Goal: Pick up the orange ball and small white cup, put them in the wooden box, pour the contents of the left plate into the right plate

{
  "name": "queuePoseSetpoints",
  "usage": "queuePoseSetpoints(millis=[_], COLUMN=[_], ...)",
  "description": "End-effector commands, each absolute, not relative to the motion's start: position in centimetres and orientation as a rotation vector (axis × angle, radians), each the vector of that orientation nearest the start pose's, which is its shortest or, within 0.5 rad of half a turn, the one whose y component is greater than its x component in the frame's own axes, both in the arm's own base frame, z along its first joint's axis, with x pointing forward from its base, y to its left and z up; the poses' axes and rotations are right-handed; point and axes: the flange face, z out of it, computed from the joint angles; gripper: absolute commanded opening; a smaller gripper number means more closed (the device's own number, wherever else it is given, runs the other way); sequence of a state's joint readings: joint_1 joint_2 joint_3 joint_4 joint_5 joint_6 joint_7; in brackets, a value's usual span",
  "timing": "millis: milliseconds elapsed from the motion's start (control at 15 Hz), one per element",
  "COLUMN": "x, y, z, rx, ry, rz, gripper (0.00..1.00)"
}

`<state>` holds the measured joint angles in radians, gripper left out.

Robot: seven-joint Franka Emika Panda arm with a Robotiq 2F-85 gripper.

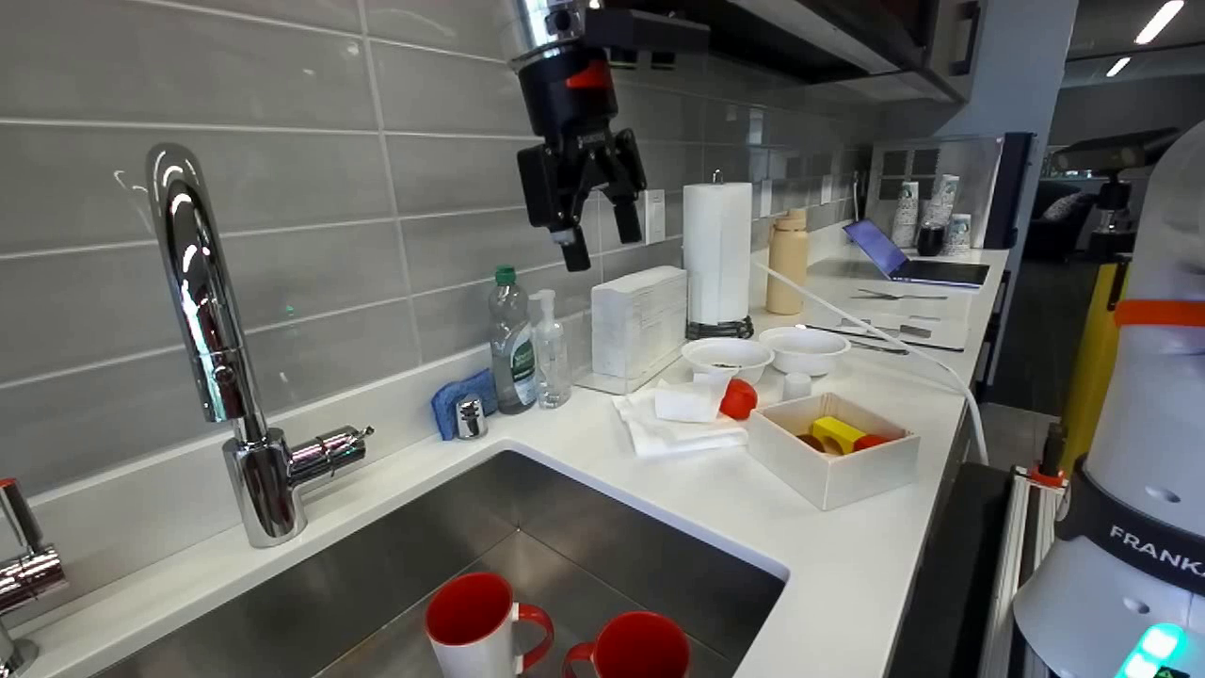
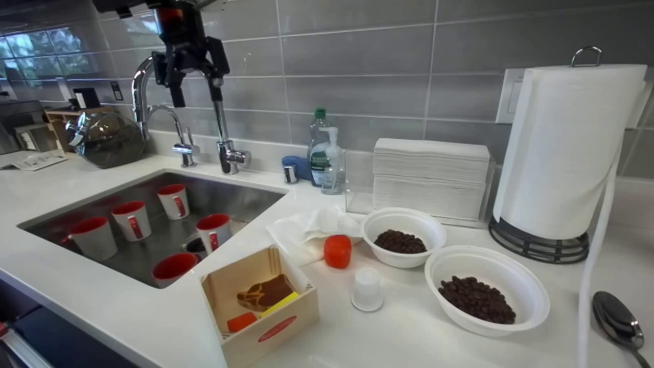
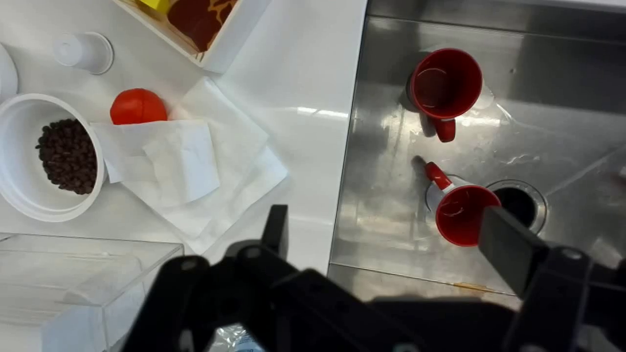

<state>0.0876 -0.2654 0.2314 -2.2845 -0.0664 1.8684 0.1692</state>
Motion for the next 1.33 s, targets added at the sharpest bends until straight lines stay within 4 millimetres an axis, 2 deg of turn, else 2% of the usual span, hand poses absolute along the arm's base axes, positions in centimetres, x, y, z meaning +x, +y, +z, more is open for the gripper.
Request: queuePoseSetpoints(millis=[0,200,267,667,800,933,1067,1267], x=[43.4,43.7,43.7,42.6,42.3,42.1,42.1,42.7], y=[12.0,7.5,5.4,-7.8,-11.3,-14.1,-16.0,-17.2], z=[44.1,43.4,43.0,37.7,35.7,33.8,31.7,28.5], rx=[-3.319,-3.387,-3.393,-3.312,-3.286,-3.257,-3.232,-3.213], ry=[-0.253,-0.187,-0.164,-0.043,0.003,0.039,0.071,0.092], rz=[0.194,0.197,0.211,0.351,0.354,0.353,0.345,0.35], gripper=[1.0,1.0,1.0,1.0,1.0,1.0,1.0,1.0])
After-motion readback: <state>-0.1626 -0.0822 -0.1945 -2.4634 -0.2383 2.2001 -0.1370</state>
